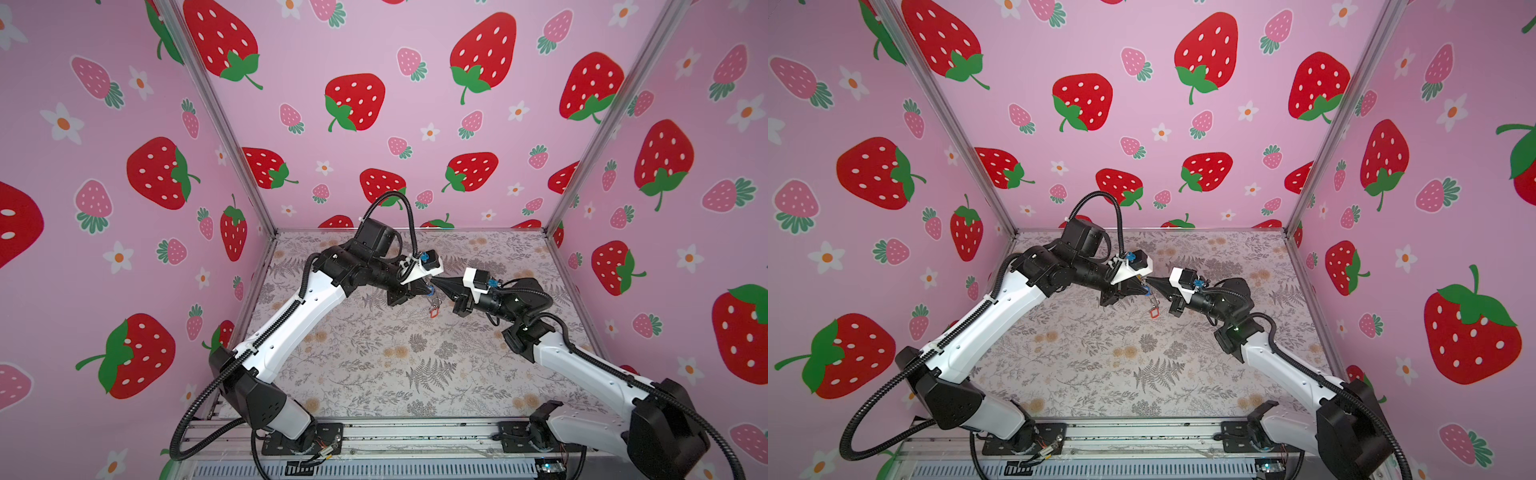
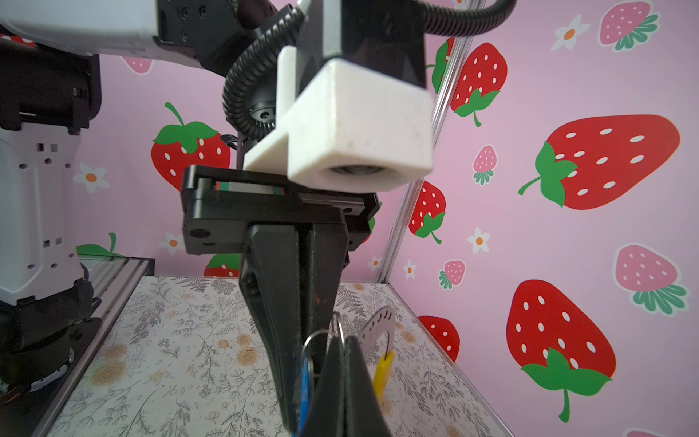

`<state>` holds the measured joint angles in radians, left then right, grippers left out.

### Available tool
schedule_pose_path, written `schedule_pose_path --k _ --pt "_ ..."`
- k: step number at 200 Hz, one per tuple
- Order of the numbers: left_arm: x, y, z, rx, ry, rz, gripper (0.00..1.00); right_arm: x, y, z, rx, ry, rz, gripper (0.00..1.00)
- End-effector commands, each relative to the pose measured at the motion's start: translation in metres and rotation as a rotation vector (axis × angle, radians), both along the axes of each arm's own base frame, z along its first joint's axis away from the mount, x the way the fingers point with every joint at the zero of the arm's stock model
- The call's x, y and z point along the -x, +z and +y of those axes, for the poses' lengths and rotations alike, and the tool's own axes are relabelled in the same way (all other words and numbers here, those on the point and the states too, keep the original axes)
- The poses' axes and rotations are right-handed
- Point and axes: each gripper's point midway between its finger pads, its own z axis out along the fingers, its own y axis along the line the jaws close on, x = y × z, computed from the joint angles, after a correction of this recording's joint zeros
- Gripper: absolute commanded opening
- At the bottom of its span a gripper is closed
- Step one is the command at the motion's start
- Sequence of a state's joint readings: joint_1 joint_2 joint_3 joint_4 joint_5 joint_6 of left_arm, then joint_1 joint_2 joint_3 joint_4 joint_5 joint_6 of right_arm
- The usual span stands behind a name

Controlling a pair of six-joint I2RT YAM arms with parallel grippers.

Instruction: Put the keys on the keyring

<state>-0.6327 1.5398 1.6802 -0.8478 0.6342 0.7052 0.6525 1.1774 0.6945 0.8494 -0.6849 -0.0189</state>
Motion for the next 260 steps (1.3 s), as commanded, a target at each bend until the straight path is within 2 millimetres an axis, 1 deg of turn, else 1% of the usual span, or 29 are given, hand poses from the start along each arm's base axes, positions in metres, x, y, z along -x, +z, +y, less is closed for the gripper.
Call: schedule_pose_path --k 1,9,23,42,64,91,98,113,126,157,178,206,260 --pt "-0.001 0.015 0.001 0.018 0.005 -0.054 0.18 0.001 0.017 -0.004 -0.032 -0.021 -0.038 0.00" --pt "-0.003 0.016 0.004 0.023 0.025 -0.084 0.25 0.000 0.016 -0.005 -0.032 -0.031 -0.036 0.00" --pt "-0.005 0.019 0.011 0.042 0.061 -0.143 0.32 -0.001 0.016 -0.005 -0.036 -0.037 -0.030 0.00" --pt "-0.007 0.023 0.022 0.069 0.113 -0.216 0.35 -0.002 0.017 -0.005 -0.041 -0.035 -0.024 0.00" --pt "-0.010 0.035 0.032 0.112 0.162 -0.276 0.35 -0.002 0.018 -0.002 -0.043 -0.016 -0.015 0.00" --pt "-0.014 0.050 0.036 0.160 0.169 -0.312 0.30 0.002 0.019 -0.001 -0.050 0.013 -0.013 0.00" --pt "-0.015 0.053 0.036 0.169 0.166 -0.317 0.29 0.003 0.019 -0.001 -0.048 0.017 -0.012 0.00" --pt "-0.013 0.059 0.032 0.188 0.139 -0.314 0.23 0.004 0.019 -0.001 -0.048 0.026 -0.009 0.00" --pt "-0.010 0.061 0.027 0.208 0.108 -0.302 0.22 0.005 0.019 0.000 -0.050 0.035 -0.006 0.00" --pt "-0.007 0.059 0.022 0.223 0.067 -0.270 0.23 0.007 0.021 0.001 -0.053 0.050 -0.008 0.00" --pt "-0.001 0.061 0.019 0.240 0.037 -0.261 0.23 0.007 0.021 0.001 -0.054 0.051 -0.006 0.00" --pt "-0.003 0.058 0.020 0.232 0.044 -0.255 0.24 0.009 0.024 0.001 -0.063 0.063 -0.015 0.00" --pt "-0.004 0.058 0.015 0.241 0.032 -0.240 0.23 0.009 0.023 0.003 -0.055 0.074 -0.012 0.00"
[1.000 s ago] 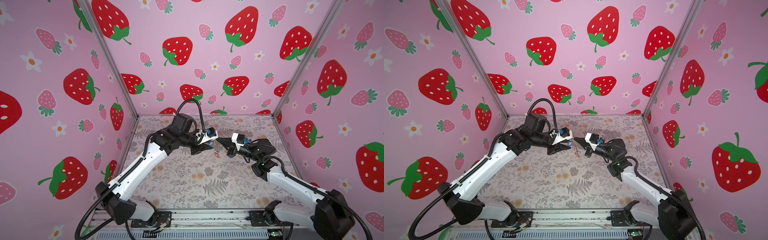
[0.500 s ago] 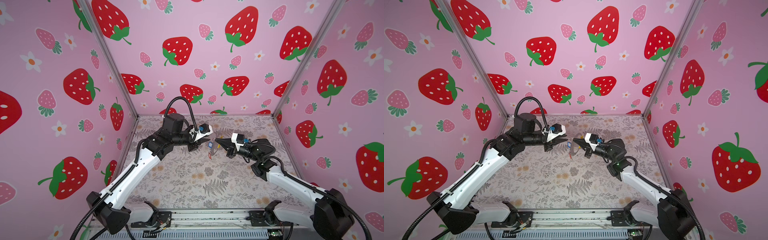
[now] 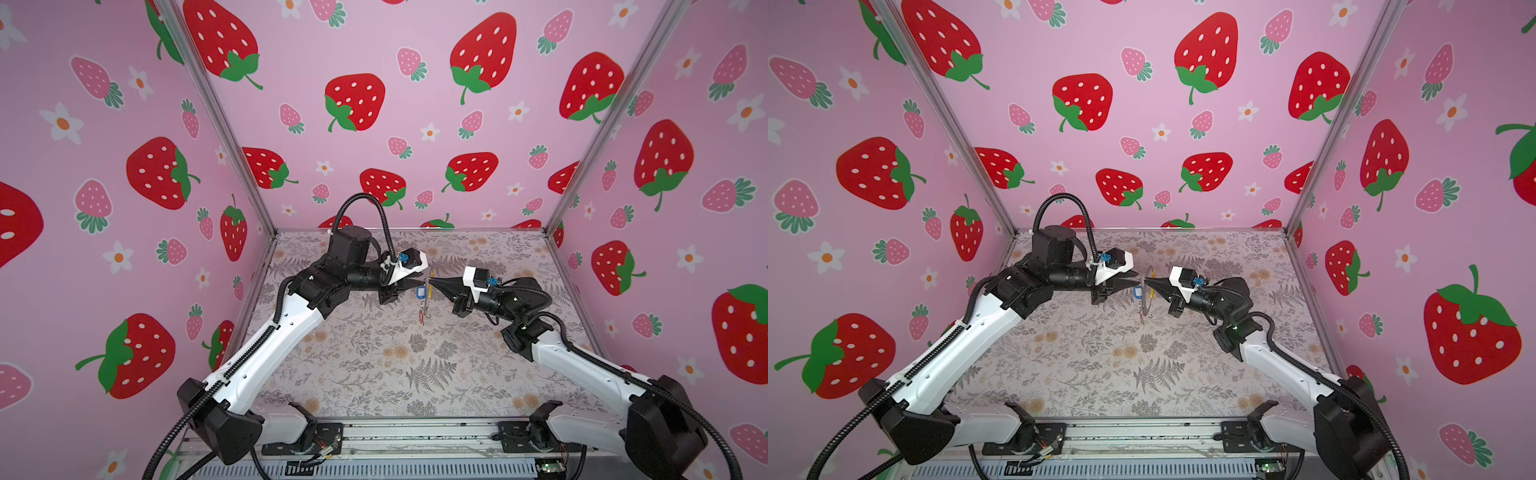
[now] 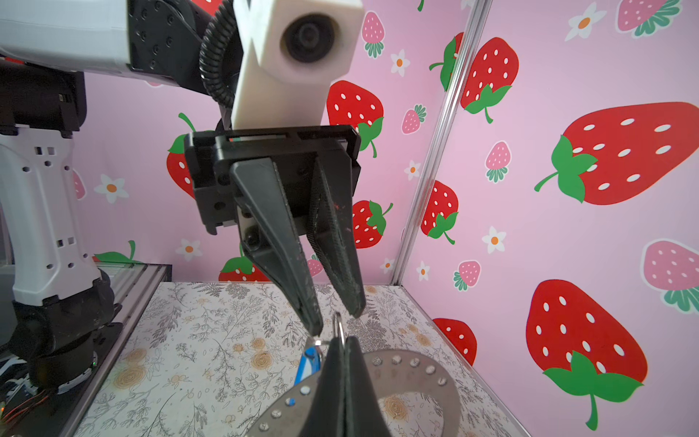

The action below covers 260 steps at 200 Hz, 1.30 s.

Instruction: Put the keys on the keyring

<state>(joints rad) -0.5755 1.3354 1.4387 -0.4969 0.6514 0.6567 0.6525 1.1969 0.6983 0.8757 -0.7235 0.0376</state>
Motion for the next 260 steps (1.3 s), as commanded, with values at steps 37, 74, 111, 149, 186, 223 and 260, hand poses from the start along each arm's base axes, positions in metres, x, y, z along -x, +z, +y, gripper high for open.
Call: schedule_pose_path --k 37,74,111,149,186,223,260 --pt "0.002 0.018 -0.006 0.034 -0.050 -0.023 0.14 0.005 0.026 -0.001 -0.055 0.019 -0.057 0.00" --pt "0.003 0.013 -0.005 0.021 -0.049 -0.015 0.18 0.006 0.029 -0.003 -0.066 0.011 -0.070 0.00" --pt "0.003 0.014 -0.008 0.027 -0.061 -0.013 0.10 0.007 0.029 -0.002 -0.066 0.022 -0.069 0.00" --pt "0.006 0.015 -0.011 0.028 -0.088 -0.014 0.00 0.005 0.026 -0.001 -0.057 0.019 -0.059 0.00" --pt "0.007 0.015 -0.009 -0.020 -0.075 0.000 0.00 -0.005 0.019 -0.001 -0.008 -0.037 -0.057 0.13" --pt "0.002 0.006 0.002 -0.165 -0.015 -0.003 0.00 -0.022 0.012 -0.008 0.129 -0.187 -0.133 0.32" --pt "-0.008 -0.001 0.006 -0.315 0.057 -0.066 0.00 -0.023 0.011 -0.015 0.198 -0.240 -0.194 0.33"
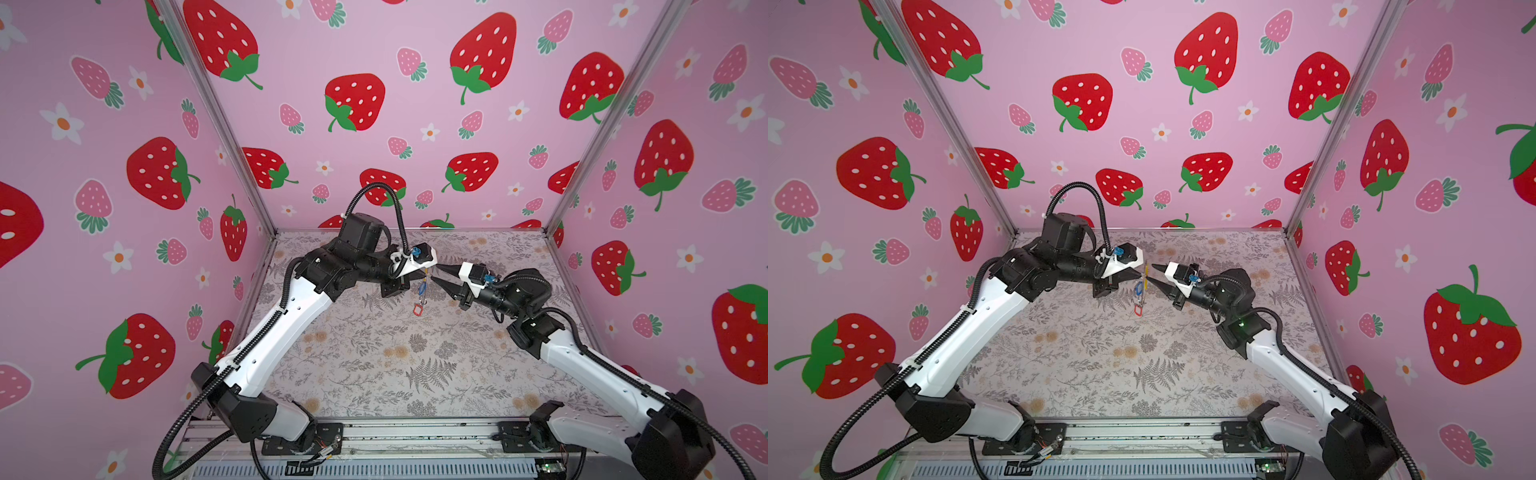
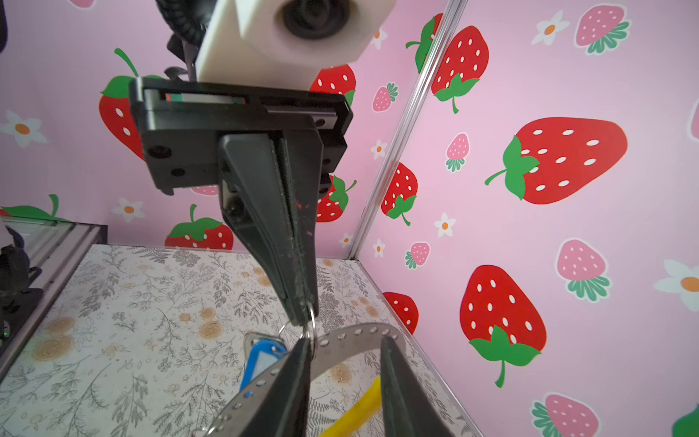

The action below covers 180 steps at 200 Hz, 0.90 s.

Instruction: Put the keys on the keyring

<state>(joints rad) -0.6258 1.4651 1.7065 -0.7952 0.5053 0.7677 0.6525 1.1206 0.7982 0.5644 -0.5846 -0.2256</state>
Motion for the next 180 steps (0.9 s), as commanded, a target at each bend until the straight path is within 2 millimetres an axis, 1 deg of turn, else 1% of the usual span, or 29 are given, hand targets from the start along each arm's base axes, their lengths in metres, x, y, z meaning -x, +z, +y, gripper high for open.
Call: schedule_pose_path --k 1,32,66,107,115,122,168,180 --pt "-0.001 -0.002 0.010 -0.134 0.031 -0.062 0.00 -0.004 0.000 -0.005 0.077 -0.062 -0.065 0.33" --pt "-0.007 -0.002 0.011 -0.221 0.066 -0.113 0.00 0.002 -0.002 -0.003 0.084 -0.043 -0.082 0.30" --pt "-0.007 -0.004 0.009 -0.292 0.077 -0.136 0.00 0.011 -0.005 0.002 0.063 0.000 -0.094 0.28" --pt "-0.006 -0.001 0.004 -0.300 0.077 -0.127 0.00 0.016 -0.011 0.007 0.066 0.025 -0.095 0.26" --pt "-0.005 -0.001 0.002 -0.301 0.073 -0.124 0.00 0.015 -0.011 0.008 0.066 0.014 -0.100 0.26" --pt "-0.008 -0.003 0.005 -0.323 0.096 -0.132 0.00 0.014 -0.011 0.009 0.065 0.000 -0.104 0.26" --pt "-0.006 -0.002 0.002 -0.334 0.093 -0.118 0.00 0.011 -0.011 0.011 0.080 -0.107 -0.178 0.23" --pt "-0.005 -0.001 0.001 -0.334 0.093 -0.117 0.00 0.009 -0.014 0.013 0.099 -0.137 -0.199 0.23"
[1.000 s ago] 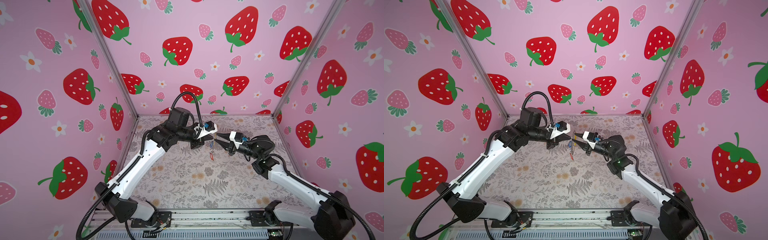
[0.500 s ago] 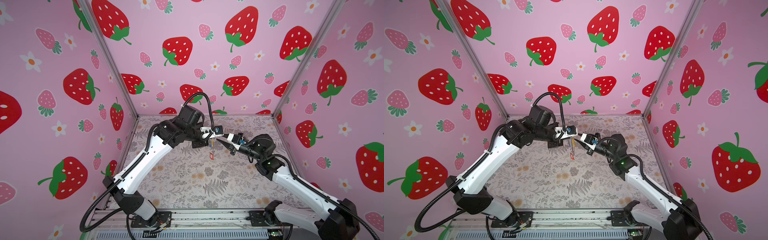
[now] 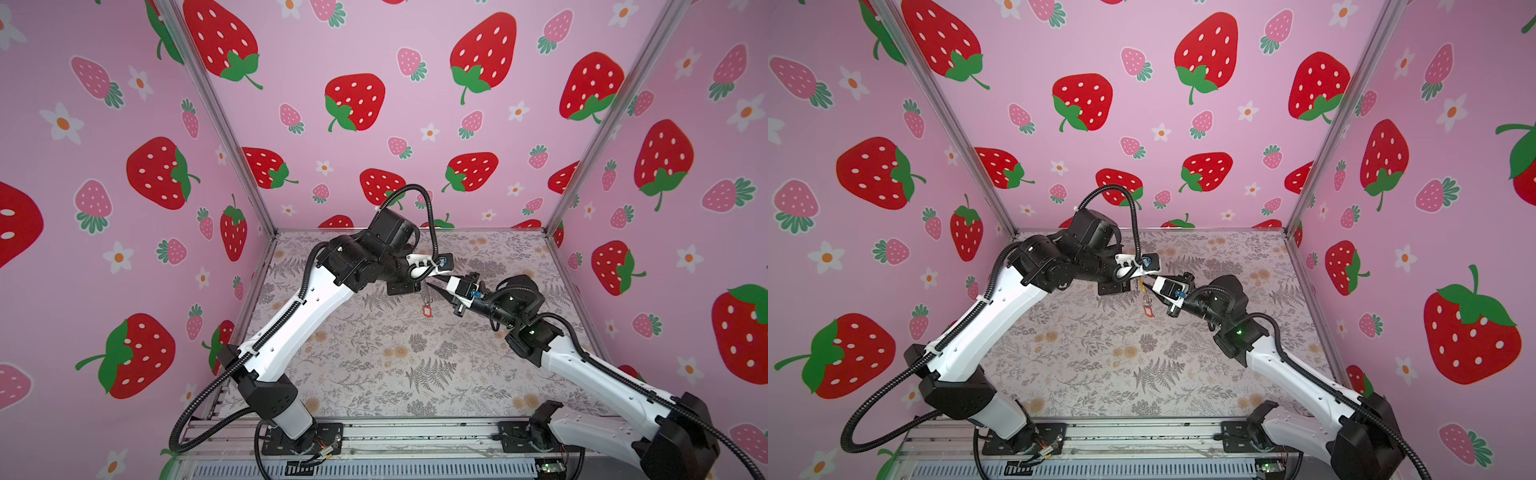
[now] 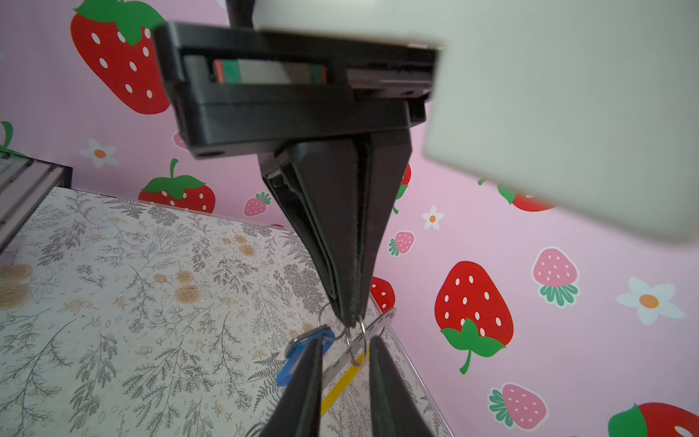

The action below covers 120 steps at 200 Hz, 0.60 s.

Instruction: Put the keys on the keyring

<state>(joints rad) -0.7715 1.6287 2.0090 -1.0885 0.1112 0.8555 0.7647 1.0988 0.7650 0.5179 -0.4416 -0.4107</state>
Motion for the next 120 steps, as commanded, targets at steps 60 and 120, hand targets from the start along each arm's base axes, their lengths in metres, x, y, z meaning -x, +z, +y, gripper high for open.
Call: schedule_pose_path --k 60,120 --pt "0.007 0.007 0.001 -0.006 -0.007 0.010 0.00 -0.006 0.011 -0.010 -0.042 -0.168 -0.134 0.20" --pt "0.008 0.006 -0.001 -0.001 -0.014 0.015 0.00 0.000 0.014 -0.005 -0.053 -0.133 -0.147 0.20"
